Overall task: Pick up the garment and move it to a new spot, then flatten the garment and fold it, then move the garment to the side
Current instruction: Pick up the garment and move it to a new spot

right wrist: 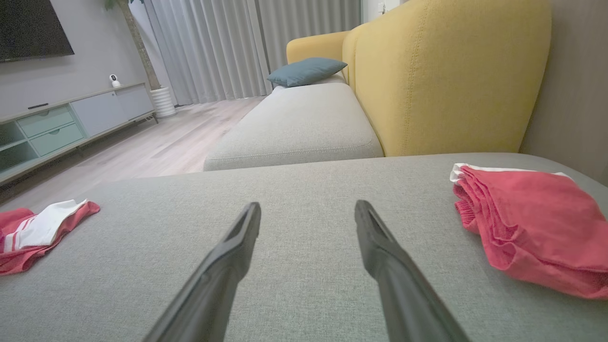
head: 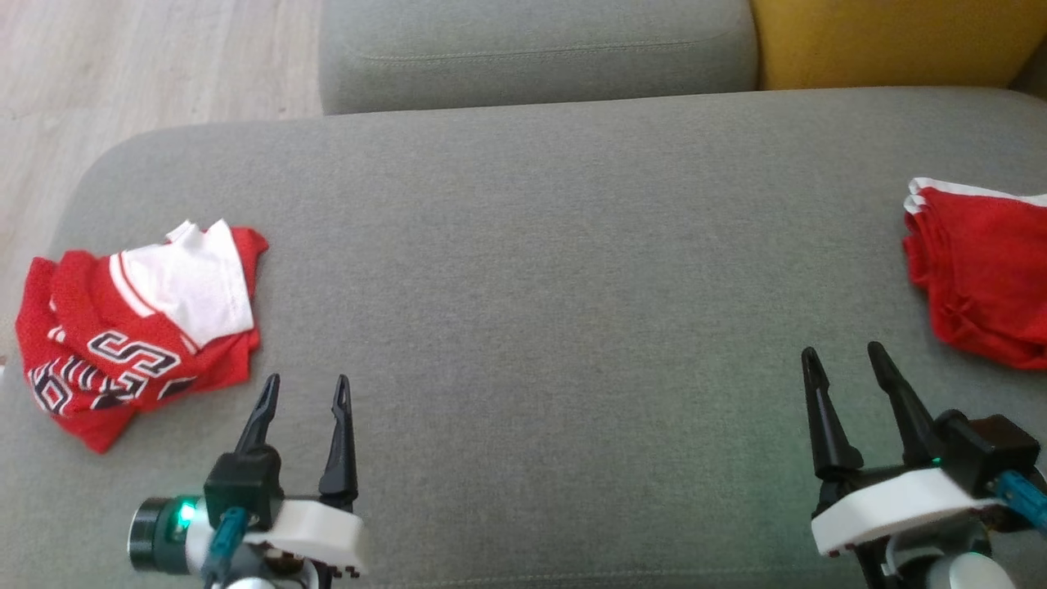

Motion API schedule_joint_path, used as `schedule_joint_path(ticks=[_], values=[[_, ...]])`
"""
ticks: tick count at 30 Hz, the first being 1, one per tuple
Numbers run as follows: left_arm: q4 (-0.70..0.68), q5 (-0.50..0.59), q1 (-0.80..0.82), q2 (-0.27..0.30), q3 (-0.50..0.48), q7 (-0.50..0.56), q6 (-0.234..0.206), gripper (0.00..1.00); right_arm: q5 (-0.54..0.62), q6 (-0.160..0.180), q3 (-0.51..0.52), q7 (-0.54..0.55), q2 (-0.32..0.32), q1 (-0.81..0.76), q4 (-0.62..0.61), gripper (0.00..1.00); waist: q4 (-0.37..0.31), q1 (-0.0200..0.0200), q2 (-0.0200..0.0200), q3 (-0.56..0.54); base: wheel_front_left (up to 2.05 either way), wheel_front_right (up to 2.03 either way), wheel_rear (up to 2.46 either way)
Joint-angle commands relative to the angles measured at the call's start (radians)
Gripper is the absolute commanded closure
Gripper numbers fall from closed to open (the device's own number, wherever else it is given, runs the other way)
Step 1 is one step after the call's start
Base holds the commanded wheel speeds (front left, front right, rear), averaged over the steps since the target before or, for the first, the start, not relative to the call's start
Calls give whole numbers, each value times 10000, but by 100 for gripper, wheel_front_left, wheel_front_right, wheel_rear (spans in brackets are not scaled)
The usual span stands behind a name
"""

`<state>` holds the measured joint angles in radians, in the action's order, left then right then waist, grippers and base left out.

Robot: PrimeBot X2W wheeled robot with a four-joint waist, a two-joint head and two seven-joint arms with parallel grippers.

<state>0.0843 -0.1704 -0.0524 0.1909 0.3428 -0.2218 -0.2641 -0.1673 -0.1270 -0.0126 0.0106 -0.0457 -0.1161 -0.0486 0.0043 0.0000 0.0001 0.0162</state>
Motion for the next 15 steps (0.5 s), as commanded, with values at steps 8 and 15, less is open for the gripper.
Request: schedule_joint_path(ticks=[8,15], values=[[-412,-73,921,217,-319,-132,-2,0,118,-37,-133,102,-46,317,-686,0,796,0,-1,224,0,0,0],[-308,-145,1662,71,-388,-326,183,0,277,-37,-310,385,-87,610,-1202,0,2280,0,-1,620,0,0,0]])
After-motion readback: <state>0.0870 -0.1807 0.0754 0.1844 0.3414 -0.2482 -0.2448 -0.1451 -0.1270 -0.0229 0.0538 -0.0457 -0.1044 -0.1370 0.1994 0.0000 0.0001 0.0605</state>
